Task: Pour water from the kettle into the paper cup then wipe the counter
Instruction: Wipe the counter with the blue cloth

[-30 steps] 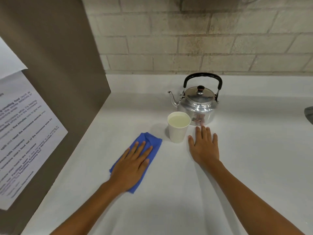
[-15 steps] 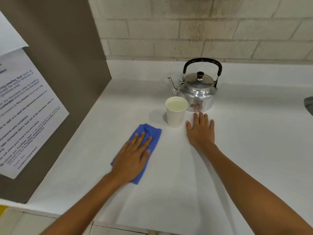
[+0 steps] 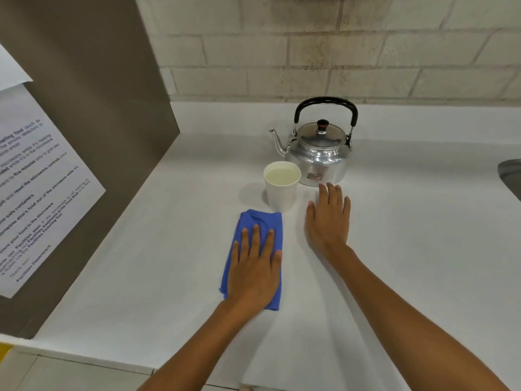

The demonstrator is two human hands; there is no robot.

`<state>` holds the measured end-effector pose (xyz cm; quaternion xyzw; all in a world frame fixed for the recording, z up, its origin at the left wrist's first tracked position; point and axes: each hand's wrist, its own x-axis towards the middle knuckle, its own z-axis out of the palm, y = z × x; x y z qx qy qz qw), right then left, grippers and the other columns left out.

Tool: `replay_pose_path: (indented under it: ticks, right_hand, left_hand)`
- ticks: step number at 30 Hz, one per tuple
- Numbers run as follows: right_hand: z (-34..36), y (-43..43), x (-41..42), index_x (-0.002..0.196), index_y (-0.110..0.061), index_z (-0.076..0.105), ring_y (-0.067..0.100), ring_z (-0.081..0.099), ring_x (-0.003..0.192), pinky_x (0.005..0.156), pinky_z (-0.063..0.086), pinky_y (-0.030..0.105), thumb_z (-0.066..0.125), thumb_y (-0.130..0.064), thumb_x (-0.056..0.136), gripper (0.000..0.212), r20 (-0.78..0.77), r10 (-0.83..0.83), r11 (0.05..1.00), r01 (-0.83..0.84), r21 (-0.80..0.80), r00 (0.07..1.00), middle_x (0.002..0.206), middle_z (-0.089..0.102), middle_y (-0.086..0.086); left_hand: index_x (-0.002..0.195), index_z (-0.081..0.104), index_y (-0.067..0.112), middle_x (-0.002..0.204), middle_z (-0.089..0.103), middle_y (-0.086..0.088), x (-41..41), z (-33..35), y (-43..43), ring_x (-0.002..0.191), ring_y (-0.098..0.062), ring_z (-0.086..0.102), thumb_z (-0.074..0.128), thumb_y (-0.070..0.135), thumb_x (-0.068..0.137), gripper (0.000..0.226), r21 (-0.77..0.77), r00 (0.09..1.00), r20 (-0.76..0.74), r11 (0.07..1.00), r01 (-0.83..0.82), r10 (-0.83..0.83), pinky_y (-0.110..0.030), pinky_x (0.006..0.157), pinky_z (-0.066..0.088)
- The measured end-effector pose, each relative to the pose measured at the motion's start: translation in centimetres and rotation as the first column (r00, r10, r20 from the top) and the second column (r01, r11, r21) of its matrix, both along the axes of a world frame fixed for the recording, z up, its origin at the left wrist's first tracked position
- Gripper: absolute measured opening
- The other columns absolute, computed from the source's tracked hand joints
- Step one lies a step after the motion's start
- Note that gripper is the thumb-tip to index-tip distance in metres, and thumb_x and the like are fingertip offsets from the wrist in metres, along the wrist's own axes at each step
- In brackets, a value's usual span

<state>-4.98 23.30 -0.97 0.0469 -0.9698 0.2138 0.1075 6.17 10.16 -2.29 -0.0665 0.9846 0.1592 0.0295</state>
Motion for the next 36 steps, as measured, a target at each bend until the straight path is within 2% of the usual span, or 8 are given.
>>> replay_pose_path:
  ticks: [3, 5, 8, 12, 18, 23, 30, 36]
  right_hand:
    - [1.2, -2.2, 4.4, 0.131, -0.003, 0.043, 0.032, 0.028, 0.138, 0.117, 0.016, 0.047, 0.043, -0.007, 0.092, 0.04, -0.211, 0.128, 0.978, -0.158, -0.135, 0.969, 0.142, 0.043, 0.016]
    - [1.2, -4.7, 7.5, 0.129, -0.004, 0.047, 0.032, 0.034, 0.135, 0.117, 0.019, 0.047, 0.043, -0.007, 0.091, 0.038, -0.19, 0.289, 0.941, -0.315, -0.124, 0.938, 0.139, 0.047, 0.015]
    - [0.9, -8.2, 9.4, 0.142, -0.007, 0.029, 0.028, 0.019, 0.143, 0.12, 0.01, 0.044, 0.033, -0.021, 0.098, 0.046, -0.029, 0.43, 0.902, -0.431, -0.019, 0.902, 0.153, 0.028, 0.013]
    - [0.1, -10.5, 9.2, 0.147, -0.008, 0.005, 0.023, -0.002, 0.146, 0.118, -0.006, 0.042, 0.019, -0.038, 0.1, 0.057, 0.128, 0.356, 0.925, -0.368, 0.095, 0.926, 0.159, 0.004, 0.01]
    - [-0.8, -12.6, 11.2, 0.143, -0.002, -0.013, 0.026, -0.014, 0.144, 0.117, -0.01, 0.041, 0.014, -0.032, 0.101, 0.059, 0.178, 0.28, 0.926, -0.314, 0.209, 0.943, 0.157, -0.013, 0.014]
    - [-1.4, -8.9, 13.0, 0.147, -0.013, -0.002, 0.016, -0.01, 0.145, 0.114, -0.017, 0.041, 0.007, -0.034, 0.096, 0.056, 0.127, 0.45, 0.87, -0.466, 0.161, 0.884, 0.159, -0.001, 0.002]
    - [-0.9, -3.9, 8.5, 0.148, -0.02, 0.002, 0.019, -0.004, 0.146, 0.117, -0.008, 0.042, 0.022, -0.035, 0.098, 0.056, 0.149, 0.074, 0.977, -0.102, 0.185, 0.986, 0.159, 0.004, -0.004]
    - [-1.9, -2.1, 11.5, 0.147, -0.028, 0.002, 0.008, -0.013, 0.142, 0.117, -0.013, 0.03, 0.01, -0.043, 0.093, 0.057, 0.113, 0.367, 0.915, -0.38, 0.134, 0.923, 0.153, -0.003, -0.017]
  left_hand:
    - [0.143, 0.012, 0.028, 0.155, 0.01, 0.008, -0.7, 1.7, -3.4, 0.143, -0.011, 0.006, 0.019, 0.036, 0.097, 0.048, 0.298, 0.993, -0.102, 0.954, -0.027, 0.06, -0.032, 0.115, 0.007]
    - [0.143, 0.018, 0.024, 0.155, 0.017, 0.004, -1.5, 2.0, -6.5, 0.143, -0.016, 0.01, 0.021, 0.03, 0.097, 0.046, 0.216, 0.98, -0.189, 0.976, -0.026, 0.068, -0.034, 0.115, 0.011]
    - [0.143, 0.017, 0.018, 0.155, 0.015, -0.003, -2.3, 0.8, -10.4, 0.143, -0.023, 0.007, 0.02, 0.027, 0.098, 0.047, 0.012, 0.985, -0.153, 0.997, -0.076, 0.077, -0.038, 0.116, 0.011]
    - [0.144, 0.01, 0.018, 0.156, 0.01, -0.002, -2.6, -0.5, -11.6, 0.144, -0.021, 0.003, 0.017, 0.031, 0.097, 0.049, -0.058, 0.992, -0.111, 0.996, -0.067, 0.06, -0.039, 0.117, 0.006]
    - [0.144, 0.002, 0.016, 0.157, 0.004, -0.002, -2.7, -1.1, -11.8, 0.144, -0.02, -0.001, 0.014, 0.03, 0.097, 0.05, -0.084, 0.995, -0.092, 0.996, -0.04, 0.033, -0.037, 0.117, 0.002]
    - [0.144, 0.007, 0.015, 0.156, 0.009, -0.002, -2.5, -1.1, -12.0, 0.144, -0.021, 0.003, 0.016, 0.03, 0.097, 0.05, -0.057, 0.991, -0.133, 0.998, -0.034, 0.026, -0.037, 0.117, 0.004]
    - [0.144, 0.006, 0.016, 0.156, 0.006, 0.0, -2.6, -0.8, -11.7, 0.144, -0.02, 0.0, 0.015, 0.029, 0.097, 0.05, -0.059, 0.992, -0.123, 0.998, -0.038, 0.031, -0.037, 0.118, 0.002]
    - [0.144, 0.001, 0.017, 0.156, 0.001, 0.0, -2.5, -0.9, -12.0, 0.144, -0.019, -0.003, 0.014, 0.031, 0.097, 0.05, -0.068, 0.994, -0.109, 0.997, -0.033, 0.025, -0.036, 0.117, 0.001]
